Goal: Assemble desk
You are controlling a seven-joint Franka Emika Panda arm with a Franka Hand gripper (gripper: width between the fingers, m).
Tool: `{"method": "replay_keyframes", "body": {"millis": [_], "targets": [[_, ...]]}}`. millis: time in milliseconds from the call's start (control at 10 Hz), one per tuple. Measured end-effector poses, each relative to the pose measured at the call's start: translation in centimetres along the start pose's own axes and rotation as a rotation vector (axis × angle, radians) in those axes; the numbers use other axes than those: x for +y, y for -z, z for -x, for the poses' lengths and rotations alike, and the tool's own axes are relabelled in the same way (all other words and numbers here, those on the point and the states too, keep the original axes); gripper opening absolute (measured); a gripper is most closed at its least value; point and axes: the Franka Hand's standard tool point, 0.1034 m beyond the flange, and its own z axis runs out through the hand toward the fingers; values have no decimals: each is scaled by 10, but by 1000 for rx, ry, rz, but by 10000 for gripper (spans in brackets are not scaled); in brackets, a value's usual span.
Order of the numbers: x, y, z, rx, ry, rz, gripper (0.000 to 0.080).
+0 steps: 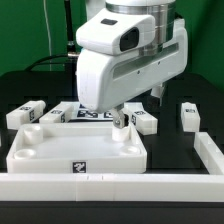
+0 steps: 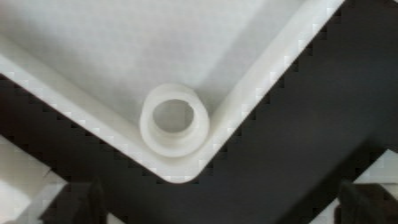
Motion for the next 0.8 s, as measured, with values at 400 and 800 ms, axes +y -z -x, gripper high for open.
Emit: {"method": "replay_keyframes", "body": {"millis": [400,800], "targets": [[0,0,0,0,0,0,650],[-4,-9,20,73,247,106,650]]}}
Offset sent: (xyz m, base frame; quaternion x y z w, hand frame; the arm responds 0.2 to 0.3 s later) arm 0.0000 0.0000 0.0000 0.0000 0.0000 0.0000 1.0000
